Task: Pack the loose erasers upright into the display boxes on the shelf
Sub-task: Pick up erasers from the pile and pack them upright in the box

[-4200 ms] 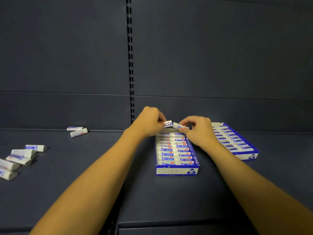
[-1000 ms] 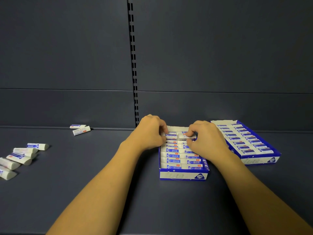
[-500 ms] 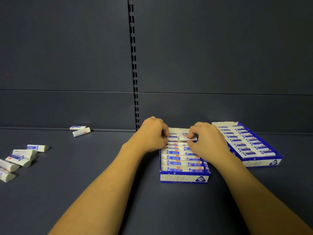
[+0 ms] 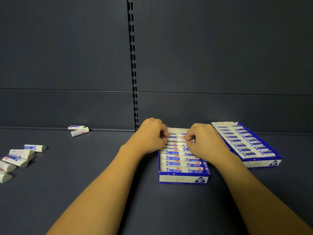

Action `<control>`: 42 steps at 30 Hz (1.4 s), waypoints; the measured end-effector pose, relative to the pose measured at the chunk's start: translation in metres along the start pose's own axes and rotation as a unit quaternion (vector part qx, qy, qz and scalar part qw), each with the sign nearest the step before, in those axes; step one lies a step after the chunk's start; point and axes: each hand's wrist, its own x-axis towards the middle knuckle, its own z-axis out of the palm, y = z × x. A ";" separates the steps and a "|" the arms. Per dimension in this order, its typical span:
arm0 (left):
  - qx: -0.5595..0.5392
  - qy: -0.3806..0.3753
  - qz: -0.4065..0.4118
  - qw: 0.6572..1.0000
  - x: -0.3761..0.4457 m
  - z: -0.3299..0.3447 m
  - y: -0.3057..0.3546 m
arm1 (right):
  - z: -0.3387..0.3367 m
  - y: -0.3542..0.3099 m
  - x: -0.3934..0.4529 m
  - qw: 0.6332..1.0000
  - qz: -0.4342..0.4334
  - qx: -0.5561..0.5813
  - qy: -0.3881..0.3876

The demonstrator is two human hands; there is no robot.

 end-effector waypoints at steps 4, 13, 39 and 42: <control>-0.001 0.003 0.003 1.000 0.000 0.000 0.000 | 0.000 0.002 0.001 1.000 0.005 0.008 -0.011; -0.004 -0.001 -0.001 1.000 0.001 0.001 -0.001 | -0.003 0.001 0.001 0.999 0.023 0.026 -0.004; -0.008 0.015 0.001 1.000 0.000 0.002 -0.002 | -0.006 0.004 0.004 1.000 0.004 -0.001 -0.017; -0.012 0.016 0.000 1.000 0.000 0.002 -0.002 | -0.005 0.004 0.006 0.999 0.014 0.000 -0.029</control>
